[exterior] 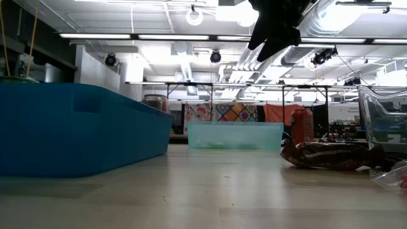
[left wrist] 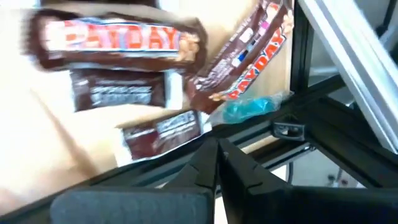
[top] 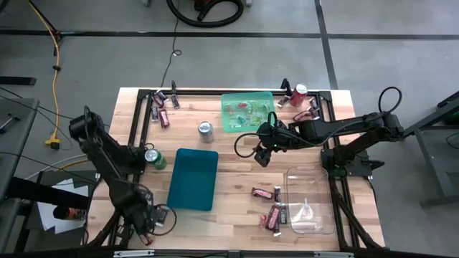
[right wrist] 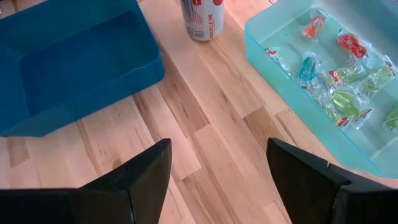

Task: Organize candy in baskets
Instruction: Put the transparent gummy into the green bin

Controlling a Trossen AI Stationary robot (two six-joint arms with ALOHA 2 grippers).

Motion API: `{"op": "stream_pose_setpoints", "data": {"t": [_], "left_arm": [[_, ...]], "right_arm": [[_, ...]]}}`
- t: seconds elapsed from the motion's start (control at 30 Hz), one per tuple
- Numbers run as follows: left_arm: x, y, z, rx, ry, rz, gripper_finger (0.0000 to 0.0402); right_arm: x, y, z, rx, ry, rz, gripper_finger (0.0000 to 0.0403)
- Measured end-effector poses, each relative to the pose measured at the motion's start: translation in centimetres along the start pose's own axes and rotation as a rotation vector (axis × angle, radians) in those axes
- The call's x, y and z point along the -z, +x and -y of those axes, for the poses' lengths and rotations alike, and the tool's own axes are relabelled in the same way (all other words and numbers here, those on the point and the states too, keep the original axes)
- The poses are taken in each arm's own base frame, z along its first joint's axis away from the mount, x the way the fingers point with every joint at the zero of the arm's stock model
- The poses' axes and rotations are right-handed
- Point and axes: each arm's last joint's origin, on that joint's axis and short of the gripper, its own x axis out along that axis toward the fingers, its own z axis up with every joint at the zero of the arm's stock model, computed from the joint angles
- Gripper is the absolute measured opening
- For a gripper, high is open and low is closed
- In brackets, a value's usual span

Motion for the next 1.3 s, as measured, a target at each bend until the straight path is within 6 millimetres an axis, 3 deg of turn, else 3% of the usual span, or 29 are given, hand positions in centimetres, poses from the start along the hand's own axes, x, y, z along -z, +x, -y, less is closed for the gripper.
{"op": "stream_pose_setpoints", "data": {"t": [0.13,0.3,0.8,1.3], "left_arm": [[0.3,-1.3,-0.1,0.026,-0.029,0.046,0.0002],[0.0,-1.1,0.3,0.07,-0.056,0.067,0.0025],[-0.8,1.8,0.8,0.02,-0.211,0.007,0.0225],[-1.0,4.6,1.3,-0.026,-0.265,-0.065,0.0241]], "right_arm": [[0.0,0.0,0.0,0.0,-0.001,0.0,0.0259],[0.0,0.0,0.0,0.0,0.0,0.0,0.0259],[0.0,0.0,0.0,0.002,-0.013,-0.004,0.0259],[0.1,0.0,0.1,0.023,-0.032,-0.005,0.0259]]}}
